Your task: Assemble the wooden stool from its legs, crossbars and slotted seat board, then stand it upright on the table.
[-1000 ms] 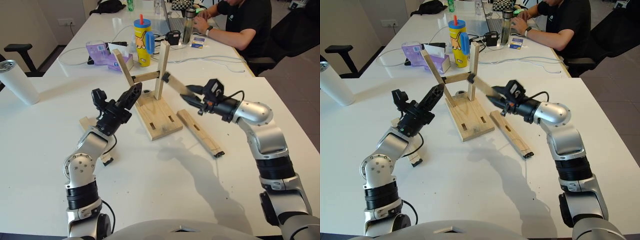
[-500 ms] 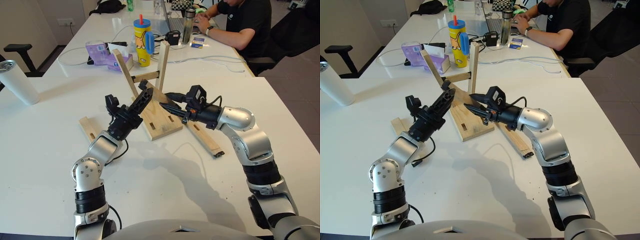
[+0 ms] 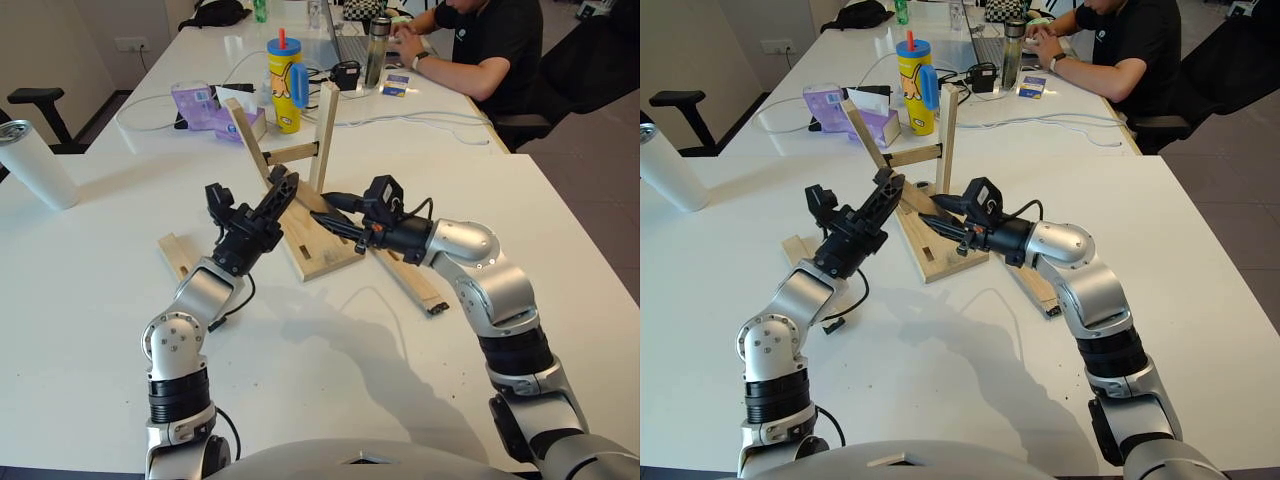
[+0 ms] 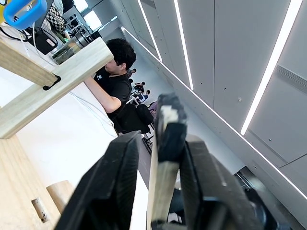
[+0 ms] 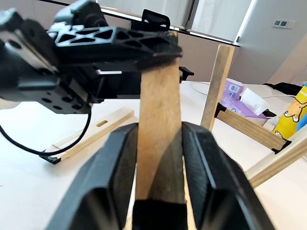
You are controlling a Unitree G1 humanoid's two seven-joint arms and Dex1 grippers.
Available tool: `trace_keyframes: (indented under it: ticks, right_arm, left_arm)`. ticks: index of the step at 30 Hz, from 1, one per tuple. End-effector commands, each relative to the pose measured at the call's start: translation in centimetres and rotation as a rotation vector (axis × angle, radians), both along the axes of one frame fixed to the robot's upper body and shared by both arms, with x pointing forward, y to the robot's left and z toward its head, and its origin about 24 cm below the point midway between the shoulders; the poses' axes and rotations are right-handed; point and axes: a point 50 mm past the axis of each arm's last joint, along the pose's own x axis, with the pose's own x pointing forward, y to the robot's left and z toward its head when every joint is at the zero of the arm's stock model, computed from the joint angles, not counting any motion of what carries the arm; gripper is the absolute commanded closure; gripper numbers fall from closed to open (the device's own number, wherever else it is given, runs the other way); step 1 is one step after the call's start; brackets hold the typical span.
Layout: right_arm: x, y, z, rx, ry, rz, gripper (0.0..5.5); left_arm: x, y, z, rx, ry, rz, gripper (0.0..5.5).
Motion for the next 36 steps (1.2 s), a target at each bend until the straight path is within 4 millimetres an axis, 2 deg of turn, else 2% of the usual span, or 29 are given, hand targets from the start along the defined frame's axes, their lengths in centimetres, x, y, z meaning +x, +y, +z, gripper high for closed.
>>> trace_keyframes:
  ticks: [1, 3, 12, 13, 16, 19, 22, 24, 26, 29, 32, 36]
  right_arm:
    - [-0.4, 0.1, -0.2, -0.014, 0.008, 0.017, 4.19]
    - [-0.4, 0.2, -0.2, -0.012, 0.007, 0.016, 4.19]
    - [-0.2, 0.1, -0.1, 0.005, 0.012, 0.003, 4.19]
    - [-0.3, 0.1, -0.1, 0.006, 0.015, 0.011, 3.82]
    - [-0.2, 0.0, -0.1, 0.015, 0.011, -0.001, 3.38]
    - [0.3, -0.2, 0.3, 0.056, 0.005, -0.046, 3.31]
    - [2.4, -1.8, 1.4, 0.17, -0.051, -0.268, 3.31]
    - [3.7, -3.0, 1.4, 0.239, -0.06, -0.416, 3.31]
    - [4.9, -4.3, 0.3, 0.219, -0.073, -0.579, 3.31]
    - [5.4, -6.7, -3.2, 0.164, -0.059, -0.835, 3.31]
    - [5.1, -7.6, -5.6, 0.141, -0.023, -0.938, 3.31]
    - [4.4, -8.0, -7.1, 0.106, -0.032, -0.996, 3.31]
  left_arm:
    - [0.3, 0.1, 0.2, 0.011, -0.001, 0.011, 4.86]
    - [0.2, 0.1, 0.2, 0.012, -0.002, 0.011, 5.04]
    - [0.4, 0.3, 0.0, 0.018, 0.005, 0.023, 5.06]
    - [0.5, 0.4, 0.0, 0.019, 0.006, 0.028, 5.06]
    - [0.7, 0.7, -0.1, 0.02, 0.013, 0.054, 5.06]
    - [1.1, 1.7, -0.2, 0.022, 0.025, 0.13, 5.06]
    - [1.6, 3.3, -0.6, 0.054, 0.044, 0.263, 5.06]
    - [1.7, 4.1, -0.9, 0.089, 0.057, 0.343, 5.06]
    - [1.7, 5.2, -1.3, 0.138, 0.063, 0.427, 5.06]
    - [0.9, 7.6, -1.2, 0.34, 0.0, 0.59, 5.06]
    - [-0.2, 9.3, -0.9, 0.485, -0.018, 0.742, 5.06]
    - [-1.4, 10.2, -0.8, 0.573, 0.021, 0.902, 5.06]
